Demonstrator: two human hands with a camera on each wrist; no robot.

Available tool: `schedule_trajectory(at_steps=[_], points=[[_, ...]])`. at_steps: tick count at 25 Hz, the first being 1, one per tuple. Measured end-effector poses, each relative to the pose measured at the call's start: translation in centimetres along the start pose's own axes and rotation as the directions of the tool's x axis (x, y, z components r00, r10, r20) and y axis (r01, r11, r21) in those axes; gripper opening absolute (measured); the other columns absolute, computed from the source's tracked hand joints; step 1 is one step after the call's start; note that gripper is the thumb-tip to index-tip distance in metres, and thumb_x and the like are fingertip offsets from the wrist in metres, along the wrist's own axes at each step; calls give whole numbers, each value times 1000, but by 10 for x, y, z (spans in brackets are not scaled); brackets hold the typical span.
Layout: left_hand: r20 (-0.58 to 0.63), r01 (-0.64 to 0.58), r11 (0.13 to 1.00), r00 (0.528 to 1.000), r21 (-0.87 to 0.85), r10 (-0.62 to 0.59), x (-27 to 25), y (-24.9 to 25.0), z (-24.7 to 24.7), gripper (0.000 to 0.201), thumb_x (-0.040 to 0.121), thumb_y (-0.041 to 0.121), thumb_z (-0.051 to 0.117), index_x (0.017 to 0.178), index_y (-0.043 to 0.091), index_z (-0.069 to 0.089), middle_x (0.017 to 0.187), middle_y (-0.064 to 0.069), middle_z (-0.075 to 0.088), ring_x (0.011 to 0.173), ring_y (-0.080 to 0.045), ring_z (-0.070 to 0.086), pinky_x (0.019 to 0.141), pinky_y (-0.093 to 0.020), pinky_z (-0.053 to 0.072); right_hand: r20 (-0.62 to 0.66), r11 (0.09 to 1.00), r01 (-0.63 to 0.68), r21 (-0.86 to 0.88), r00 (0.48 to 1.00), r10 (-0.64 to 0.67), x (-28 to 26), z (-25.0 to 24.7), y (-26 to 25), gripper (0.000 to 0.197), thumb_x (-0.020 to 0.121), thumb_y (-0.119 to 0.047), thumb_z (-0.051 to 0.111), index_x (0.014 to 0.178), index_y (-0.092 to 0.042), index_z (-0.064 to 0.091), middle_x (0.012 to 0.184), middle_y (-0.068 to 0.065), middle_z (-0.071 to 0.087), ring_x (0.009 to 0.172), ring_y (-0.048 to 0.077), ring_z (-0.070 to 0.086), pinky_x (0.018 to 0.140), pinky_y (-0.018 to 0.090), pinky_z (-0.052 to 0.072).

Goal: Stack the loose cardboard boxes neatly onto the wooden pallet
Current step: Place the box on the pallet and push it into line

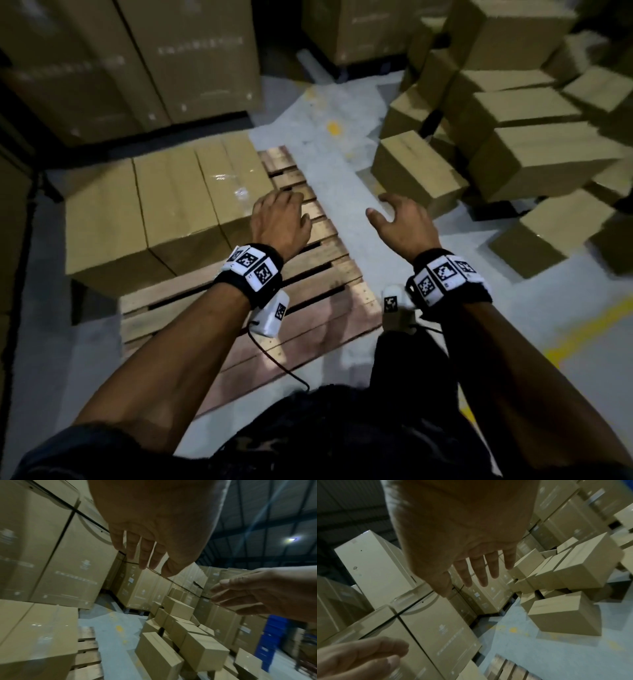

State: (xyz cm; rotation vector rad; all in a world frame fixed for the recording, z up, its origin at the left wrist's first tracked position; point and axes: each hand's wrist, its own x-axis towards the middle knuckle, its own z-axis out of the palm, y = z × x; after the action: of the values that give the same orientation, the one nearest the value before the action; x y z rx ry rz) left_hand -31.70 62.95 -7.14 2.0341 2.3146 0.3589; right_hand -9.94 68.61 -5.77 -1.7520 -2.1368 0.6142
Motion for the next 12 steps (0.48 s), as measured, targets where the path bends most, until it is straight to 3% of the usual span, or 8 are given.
schedule_trajectory(at_steps=[7,9,12], points=[[-24,-201,979,979,19,201,-11,151,2,42,97,32,49,133,12,55,135,-9,59,130,-29,46,106,-40,33,-101,994,-108,-34,989,104,-64,-79,110,55,98,-50,53,142,-18,53,142,10,57,130,31,52,101,42,44],[-18,-198,980,980,0,198,-14,180,11,43,97,32,50,134,11,55,135,-10,58,131,-29,45,107,-40,33,-102,992,-115,-43,989,111,-79,-91,137,55,97,-51,53,142,-18,53,141,10,58,129,32,53,101,43,45],[6,-265,964,964,-33,266,-37,279,35,43,95,30,52,133,8,56,133,-12,59,129,-30,46,106,-40,33,-129,984,-171,-50,978,164,-128,-141,221,55,98,-48,54,144,-17,52,144,9,56,132,31,51,105,43,43]])
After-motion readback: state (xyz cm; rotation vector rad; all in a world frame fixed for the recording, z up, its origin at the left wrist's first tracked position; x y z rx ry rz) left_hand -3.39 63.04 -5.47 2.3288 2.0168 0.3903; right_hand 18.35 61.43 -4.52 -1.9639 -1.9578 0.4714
